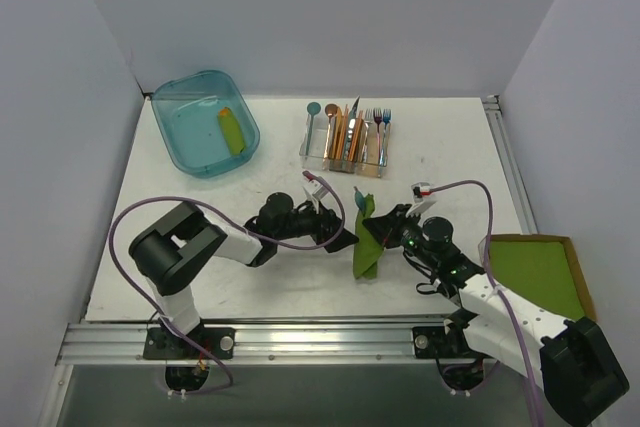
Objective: Place the utensils on the paper napkin and roll it up
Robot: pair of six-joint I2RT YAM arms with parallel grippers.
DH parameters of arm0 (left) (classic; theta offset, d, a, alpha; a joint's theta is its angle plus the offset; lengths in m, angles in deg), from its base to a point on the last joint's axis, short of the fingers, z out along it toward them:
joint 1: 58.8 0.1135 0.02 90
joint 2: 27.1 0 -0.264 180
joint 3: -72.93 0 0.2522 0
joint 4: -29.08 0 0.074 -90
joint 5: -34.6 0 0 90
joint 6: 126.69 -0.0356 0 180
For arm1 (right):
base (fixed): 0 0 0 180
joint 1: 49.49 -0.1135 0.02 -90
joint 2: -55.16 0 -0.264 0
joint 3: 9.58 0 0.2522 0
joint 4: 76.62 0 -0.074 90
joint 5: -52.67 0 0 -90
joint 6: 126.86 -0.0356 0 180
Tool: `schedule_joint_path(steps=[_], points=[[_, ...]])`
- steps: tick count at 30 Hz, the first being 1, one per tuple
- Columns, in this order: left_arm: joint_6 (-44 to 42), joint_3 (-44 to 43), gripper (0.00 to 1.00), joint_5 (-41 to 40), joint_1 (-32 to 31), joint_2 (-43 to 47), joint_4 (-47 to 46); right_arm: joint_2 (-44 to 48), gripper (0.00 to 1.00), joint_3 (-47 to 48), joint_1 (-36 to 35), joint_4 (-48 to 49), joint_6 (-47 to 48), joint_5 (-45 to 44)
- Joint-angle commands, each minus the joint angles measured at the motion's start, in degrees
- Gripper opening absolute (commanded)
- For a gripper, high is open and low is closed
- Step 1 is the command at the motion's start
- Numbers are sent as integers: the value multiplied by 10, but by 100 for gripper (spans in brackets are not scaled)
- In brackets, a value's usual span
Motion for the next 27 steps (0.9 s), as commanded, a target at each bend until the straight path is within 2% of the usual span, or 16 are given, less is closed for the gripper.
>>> schedule_joint_path(steps=[1,5,9,14,23,27], points=[[1,-25,96,43,12,-42,-125,2,0,-3,-4,60,-4,16],[16,-40,100,75,17,-76,-168,4,0,-5,-4,69,-9,25],[28,-43,100,85,16,-69,-182,6,0,-4,-4,72,-20,38],[74,-42,100,133,15,-71,-246,14,0,1,-4,76,-29,47],[84,-38,100,145,15,-73,-240,28,0,23,-4,80,-45,67],[94,-40,89,152,14,-88,-251,23,0,32,-4,84,-49,71]])
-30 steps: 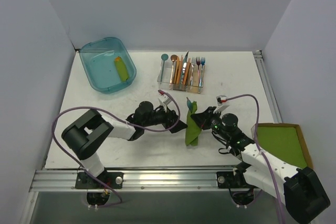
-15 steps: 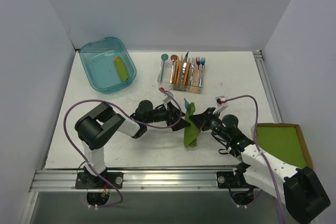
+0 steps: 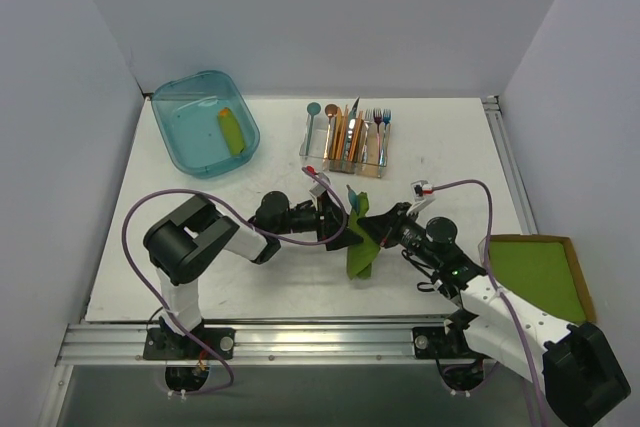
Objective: Place the utensils on the paper napkin and roll it up
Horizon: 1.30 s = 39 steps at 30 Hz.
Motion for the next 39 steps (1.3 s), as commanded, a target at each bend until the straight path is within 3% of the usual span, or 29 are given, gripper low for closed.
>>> schedule_joint_path(steps=[1,14,23,36,39], points=[[15,-13,87,24,0,-11,-68,6,0,35,-3,56,-10,18],[48,-11,75,33,0,0,-101,-30,0,31,-3,103,-28,30],[49,5,62,35,11,12,-104,-17,0,32,-3,75,-19,16],[86,8,60,47,28,4,-152,-21,0,23,-3,75,-16,11],[84,-1,70,55,27,0,-143,-21,0,22,-3,83,-20,13]])
